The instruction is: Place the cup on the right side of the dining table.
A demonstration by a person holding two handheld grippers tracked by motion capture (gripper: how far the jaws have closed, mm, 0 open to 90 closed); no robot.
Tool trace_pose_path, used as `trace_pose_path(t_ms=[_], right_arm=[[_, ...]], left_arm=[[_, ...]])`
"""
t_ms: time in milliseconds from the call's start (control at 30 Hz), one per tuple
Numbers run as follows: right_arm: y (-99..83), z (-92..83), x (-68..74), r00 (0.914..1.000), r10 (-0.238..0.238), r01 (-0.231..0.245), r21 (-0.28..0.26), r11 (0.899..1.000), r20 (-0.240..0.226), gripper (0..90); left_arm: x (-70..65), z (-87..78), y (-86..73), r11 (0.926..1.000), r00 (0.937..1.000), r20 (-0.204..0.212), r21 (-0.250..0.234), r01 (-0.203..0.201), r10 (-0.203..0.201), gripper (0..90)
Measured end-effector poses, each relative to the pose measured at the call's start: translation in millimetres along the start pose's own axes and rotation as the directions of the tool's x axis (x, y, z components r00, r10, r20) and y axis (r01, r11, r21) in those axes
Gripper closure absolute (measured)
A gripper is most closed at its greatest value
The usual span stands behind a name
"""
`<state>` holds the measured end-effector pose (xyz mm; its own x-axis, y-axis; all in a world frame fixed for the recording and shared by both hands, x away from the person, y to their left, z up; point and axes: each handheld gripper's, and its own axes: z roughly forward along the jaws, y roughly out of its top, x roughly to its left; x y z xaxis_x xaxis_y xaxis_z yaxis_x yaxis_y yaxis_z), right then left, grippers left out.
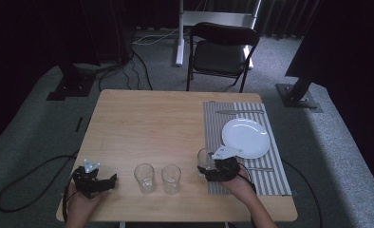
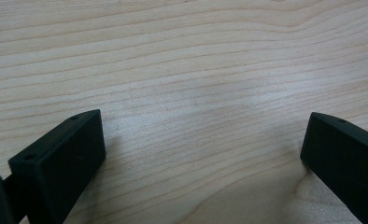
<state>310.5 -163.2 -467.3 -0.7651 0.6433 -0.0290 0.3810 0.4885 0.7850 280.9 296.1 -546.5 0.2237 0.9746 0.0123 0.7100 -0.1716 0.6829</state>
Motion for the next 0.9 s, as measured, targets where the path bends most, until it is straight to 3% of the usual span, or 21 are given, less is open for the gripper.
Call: trace_pose_path(t_ms=[267,400,900], right_arm=[[20.5,-2.0,-32.1,0.9959,0.031,-0.029,-0.02,0.999,0.085,29.9],[28.3,0.9,-47.0,0.9942,0.052,-0.05,-0.019,0.999,0.094,29.9],[59.1,27.6,-93.1,0.9754,0.113,-0.114,-0.002,0.993,0.189,29.9]], left_arm=[[0.0,0.0,0.0,1.0,1.0,0.0,0.0,0.0,0.0,0.3],[0.0,0.0,0.0,1.0,1.0,0.0,-0.001,0.0,0.0,0.3],[0.0,0.0,0.0,1.0,1.0,0.0,0.0,0.0,0.0,0.4]])
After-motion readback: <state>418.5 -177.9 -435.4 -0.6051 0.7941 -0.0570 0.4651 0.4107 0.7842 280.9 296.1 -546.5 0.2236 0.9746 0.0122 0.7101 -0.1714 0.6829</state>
